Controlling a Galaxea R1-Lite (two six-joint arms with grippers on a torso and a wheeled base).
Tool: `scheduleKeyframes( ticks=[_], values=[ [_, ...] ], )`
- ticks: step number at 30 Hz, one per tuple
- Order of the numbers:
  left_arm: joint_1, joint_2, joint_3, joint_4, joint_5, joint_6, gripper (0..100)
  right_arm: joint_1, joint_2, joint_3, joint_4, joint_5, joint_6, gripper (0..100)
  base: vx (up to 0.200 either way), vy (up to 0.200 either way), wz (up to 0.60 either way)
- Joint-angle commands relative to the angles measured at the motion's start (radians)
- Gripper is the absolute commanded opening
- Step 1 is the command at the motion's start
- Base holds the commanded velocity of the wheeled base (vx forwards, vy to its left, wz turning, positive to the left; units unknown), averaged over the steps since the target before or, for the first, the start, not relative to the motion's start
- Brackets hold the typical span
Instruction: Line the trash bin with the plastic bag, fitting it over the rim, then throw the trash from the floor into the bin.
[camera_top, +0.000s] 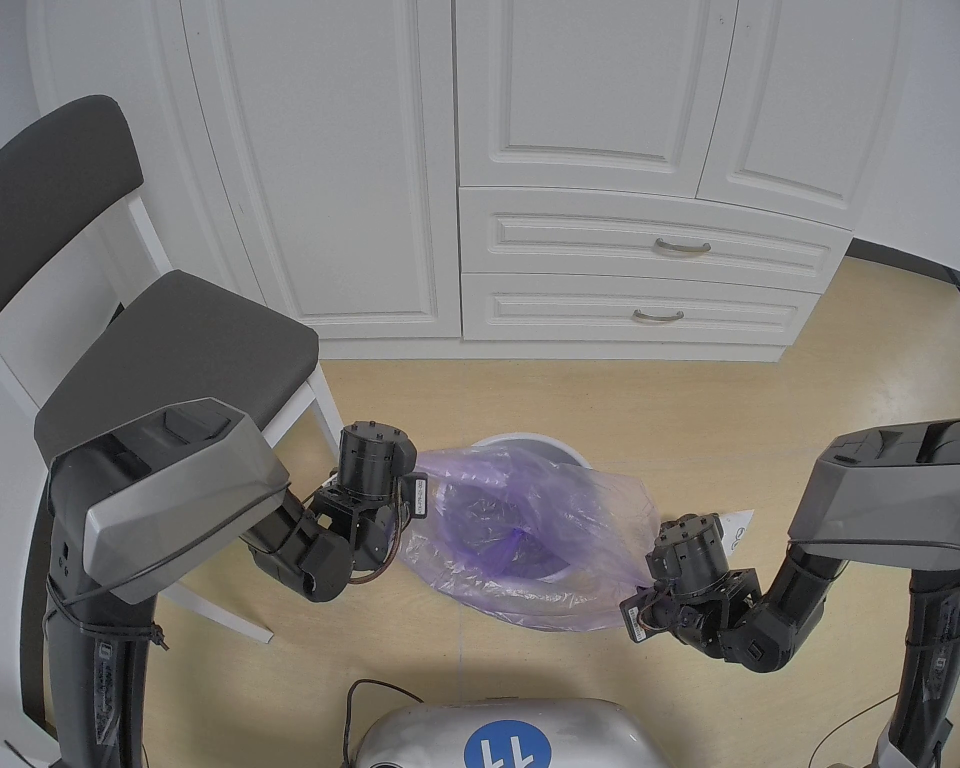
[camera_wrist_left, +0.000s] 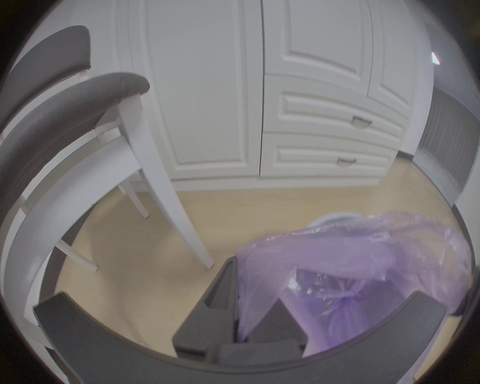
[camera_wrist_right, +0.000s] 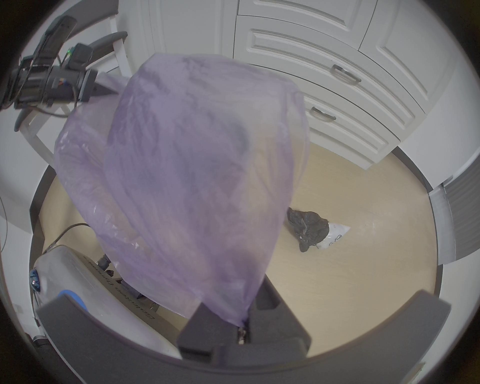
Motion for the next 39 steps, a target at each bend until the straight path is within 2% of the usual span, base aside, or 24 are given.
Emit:
scheduleKeyframes(
  ticks=[1, 13, 14, 19, 23, 28, 30, 34, 39],
  values=[
    [0.011, 0.079, -0.052, -0.088, 0.008, -0.002, 0, 0.001, 0.094, 0.008, -0.043, -0.002, -0.001, 0, 0.000, 0.000, 0.00],
    [0.027, 0.058, -0.040, -0.079, 0.008, 0.003, 0, 0.015, 0.148, 0.005, -0.051, -0.008, 0.008, 0, 0.000, 0.000, 0.00],
    [0.027, 0.058, -0.040, -0.079, 0.008, 0.003, 0, 0.015, 0.148, 0.005, -0.051, -0.008, 0.008, 100, 0.000, 0.000, 0.00],
    [0.027, 0.039, -0.040, -0.108, 0.008, 0.000, 0, 0.023, 0.093, 0.076, -0.111, -0.008, -0.020, 100, 0.000, 0.000, 0.00],
    [0.023, -0.001, -0.020, -0.123, 0.008, 0.001, 0, 0.038, -0.056, 0.228, -0.184, 0.010, -0.141, 100, 0.000, 0.000, 0.00],
    [0.019, -0.019, -0.009, -0.125, 0.008, 0.000, 0, 0.061, -0.187, 0.384, -0.330, 0.099, -0.248, 100, 0.000, 0.000, 0.00],
    [0.017, -0.021, -0.009, -0.125, 0.008, 0.000, 0, 0.072, -0.214, 0.423, -0.370, 0.111, -0.276, 100, 0.000, 0.000, 0.00],
    [0.017, -0.018, -0.011, -0.125, 0.008, 0.000, 0, 0.089, -0.217, 0.459, -0.396, 0.130, -0.285, 100, 0.000, 0.000, 0.00],
    [0.017, -0.016, -0.014, -0.126, 0.008, 0.000, 0, 0.073, -0.085, 0.419, -0.446, 0.177, -0.270, 100, 0.000, 0.000, 0.00]
  ],
)
